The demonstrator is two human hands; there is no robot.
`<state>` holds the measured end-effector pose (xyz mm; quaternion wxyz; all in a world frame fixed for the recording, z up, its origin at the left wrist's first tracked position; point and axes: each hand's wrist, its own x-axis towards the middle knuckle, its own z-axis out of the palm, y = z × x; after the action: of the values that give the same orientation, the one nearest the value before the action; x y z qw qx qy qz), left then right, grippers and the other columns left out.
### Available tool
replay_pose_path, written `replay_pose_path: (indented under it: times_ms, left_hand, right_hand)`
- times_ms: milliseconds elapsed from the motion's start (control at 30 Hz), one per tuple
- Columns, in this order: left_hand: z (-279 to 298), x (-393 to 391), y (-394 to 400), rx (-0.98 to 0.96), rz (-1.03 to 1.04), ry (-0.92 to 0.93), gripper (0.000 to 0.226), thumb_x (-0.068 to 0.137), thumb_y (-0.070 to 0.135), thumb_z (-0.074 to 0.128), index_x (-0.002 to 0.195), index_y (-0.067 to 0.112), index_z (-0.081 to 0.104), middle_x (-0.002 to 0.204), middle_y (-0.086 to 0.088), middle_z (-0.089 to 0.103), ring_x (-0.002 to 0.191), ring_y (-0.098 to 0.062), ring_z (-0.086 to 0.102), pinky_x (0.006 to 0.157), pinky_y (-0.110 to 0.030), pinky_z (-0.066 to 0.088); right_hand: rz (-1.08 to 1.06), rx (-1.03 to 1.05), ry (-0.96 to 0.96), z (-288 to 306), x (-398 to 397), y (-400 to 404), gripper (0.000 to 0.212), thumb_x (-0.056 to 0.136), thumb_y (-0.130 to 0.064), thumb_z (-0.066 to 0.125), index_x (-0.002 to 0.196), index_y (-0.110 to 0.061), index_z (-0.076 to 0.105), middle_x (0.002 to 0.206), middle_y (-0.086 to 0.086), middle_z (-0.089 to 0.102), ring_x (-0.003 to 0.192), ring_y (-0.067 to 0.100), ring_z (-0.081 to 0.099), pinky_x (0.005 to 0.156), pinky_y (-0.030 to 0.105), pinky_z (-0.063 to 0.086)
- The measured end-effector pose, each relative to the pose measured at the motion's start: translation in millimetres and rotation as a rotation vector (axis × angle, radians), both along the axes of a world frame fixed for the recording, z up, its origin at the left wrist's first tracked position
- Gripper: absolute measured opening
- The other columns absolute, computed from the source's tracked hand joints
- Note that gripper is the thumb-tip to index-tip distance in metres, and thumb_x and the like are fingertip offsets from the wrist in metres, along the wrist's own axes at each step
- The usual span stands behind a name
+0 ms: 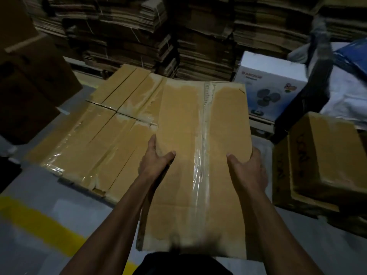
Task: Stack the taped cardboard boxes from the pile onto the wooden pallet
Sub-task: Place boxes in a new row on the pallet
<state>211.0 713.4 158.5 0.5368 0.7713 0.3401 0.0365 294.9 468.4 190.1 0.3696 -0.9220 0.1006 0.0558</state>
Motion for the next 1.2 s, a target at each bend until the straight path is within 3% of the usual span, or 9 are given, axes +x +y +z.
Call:
replay_pose_path:
  times_ms: [333,433,533,800,933,1033,1200]
  left_hand:
    - [-19,2,-23,-0.012,-0.042,0.137,0.097,0.061,0.064,0.067,0.143,0.043,0.019,0.120,0.011,0.061,0.112,-0.026,0.061,0.099,-0.047,0.048]
    - [-38,5,-17,-0.012,-0.092,0.163,0.101,0.061,0.065,0.069,0.145,0.041,0.018,0.134,0.006,0.057,0.118,-0.028,0.058,0.101,-0.046,0.047]
    - [-64,10,-7,-0.015,-0.156,0.192,0.094,0.076,0.050,0.075,0.150,0.034,0.018,0.136,0.003,0.056,0.117,-0.028,0.058,0.101,-0.044,0.047]
    - [-130,11,9,-0.101,-0.261,0.200,0.085,0.079,0.034,0.079,0.147,0.024,0.030,0.129,0.005,0.058,0.113,-0.021,0.060,0.098,-0.037,0.048]
    - [-168,9,7,-0.151,-0.273,0.227,0.097,0.065,0.052,0.077,0.146,0.028,0.029,0.127,0.011,0.060,0.113,-0.015,0.061,0.102,-0.043,0.049]
    - [-198,9,6,-0.138,-0.270,0.240,0.098,0.061,0.056,0.074,0.145,0.031,0.030,0.123,0.015,0.061,0.112,-0.014,0.061,0.101,-0.043,0.049]
    - [-243,17,8,-0.112,-0.270,0.269,0.106,0.059,0.059,0.073,0.149,0.030,0.025,0.129,0.008,0.059,0.116,-0.019,0.059,0.103,-0.045,0.048]
  right_hand:
    - [-0.065,-0.037,0.099,-30,-12,-23,0.067,0.083,-0.062,0.060,0.138,-0.031,0.036,0.119,0.005,0.063,0.104,0.033,0.060,0.090,0.045,0.047]
    - [-0.111,-0.066,0.135,-47,-18,-19,0.072,0.083,-0.064,0.060,0.141,-0.031,0.034,0.125,0.007,0.062,0.109,0.035,0.060,0.093,0.046,0.047]
    - [-0.153,-0.079,0.194,-67,-23,-11,0.076,0.083,-0.064,0.061,0.144,-0.029,0.032,0.131,0.009,0.059,0.115,0.038,0.057,0.097,0.048,0.045]
    - [-0.184,-0.090,0.313,-121,-35,-4,0.069,0.087,-0.059,0.060,0.143,-0.030,0.033,0.129,0.009,0.059,0.114,0.038,0.055,0.095,0.045,0.043]
    - [-0.166,-0.086,0.401,-158,-35,-9,0.078,0.086,-0.063,0.060,0.148,-0.028,0.027,0.133,0.012,0.055,0.118,0.039,0.053,0.096,0.045,0.042]
    - [-0.151,-0.048,0.448,-184,-35,-11,0.095,0.073,-0.075,0.053,0.150,-0.027,0.024,0.136,0.013,0.053,0.120,0.040,0.052,0.098,0.046,0.041]
    - [-0.204,-0.022,0.462,-229,-35,-6,0.077,0.088,-0.055,0.065,0.148,-0.026,0.027,0.131,0.012,0.054,0.117,0.038,0.052,0.097,0.044,0.040]
